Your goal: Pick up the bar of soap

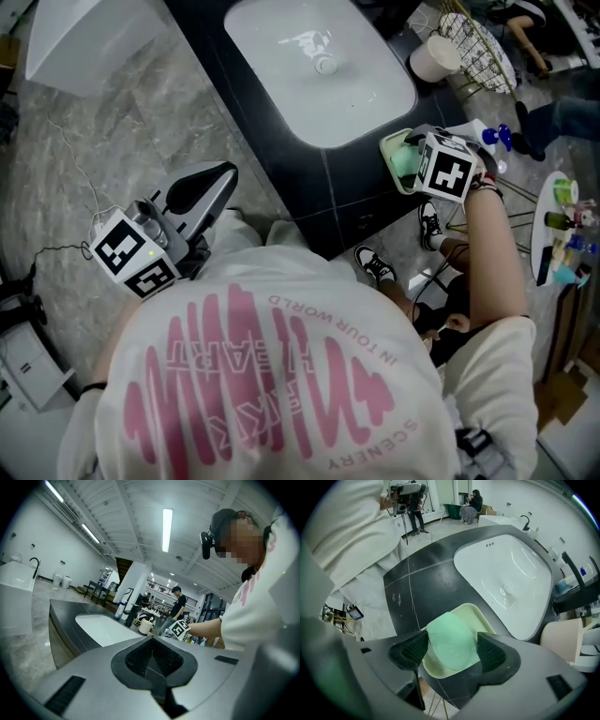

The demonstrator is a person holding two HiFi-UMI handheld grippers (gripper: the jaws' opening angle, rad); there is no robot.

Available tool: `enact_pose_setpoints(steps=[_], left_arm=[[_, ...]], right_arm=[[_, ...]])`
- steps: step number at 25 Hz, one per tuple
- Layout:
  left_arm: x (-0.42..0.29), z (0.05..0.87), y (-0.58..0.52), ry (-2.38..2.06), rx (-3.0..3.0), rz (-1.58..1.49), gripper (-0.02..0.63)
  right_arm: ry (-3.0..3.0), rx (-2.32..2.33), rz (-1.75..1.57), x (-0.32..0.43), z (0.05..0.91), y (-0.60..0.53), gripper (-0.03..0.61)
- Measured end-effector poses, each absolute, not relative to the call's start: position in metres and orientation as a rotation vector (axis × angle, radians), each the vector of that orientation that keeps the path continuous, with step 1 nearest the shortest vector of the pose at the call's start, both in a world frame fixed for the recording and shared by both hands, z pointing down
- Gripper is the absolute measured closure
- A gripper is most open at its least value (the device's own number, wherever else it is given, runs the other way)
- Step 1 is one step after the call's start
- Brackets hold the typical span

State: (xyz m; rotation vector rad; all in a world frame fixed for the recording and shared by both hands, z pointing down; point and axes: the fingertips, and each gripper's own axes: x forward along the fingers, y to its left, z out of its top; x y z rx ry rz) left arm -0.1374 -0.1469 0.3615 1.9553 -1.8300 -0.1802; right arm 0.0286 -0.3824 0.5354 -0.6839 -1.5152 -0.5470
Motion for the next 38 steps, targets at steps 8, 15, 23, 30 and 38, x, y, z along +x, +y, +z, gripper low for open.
enact_pose_setpoints(steps=[8,15,23,30,38], left_arm=[[-0.140,0.361,-0.140,-1.852,1.942,-0.174,0.604],[-0.139,0.361,-0.140,-1.850,1.948,-0.174,0.604],[-0.134,0.359,-0.143,-1.823,1.978,-0.170,0.604],[-0.125,0.357,-0.149,-1.786,2.017,-0.157,0.604],[-0.117,0.353,-0.153,-1.747,2.064,-0.147,0.604]], right_arm=[[-1.557,-0.682,-0.460,0.027,0.531,-0.381,0.265],[-1.696,-0.620,-0.361,0.022,0.523,-0.380,0.268],[-1.884,-0.481,-0.213,0.017,0.507,-0.386,0.270],[-2.123,-0.268,-0.001,0.017,0.490,-0.404,0.272],[-2.532,-0.042,0.614,0.015,0.436,-0.413,0.272]])
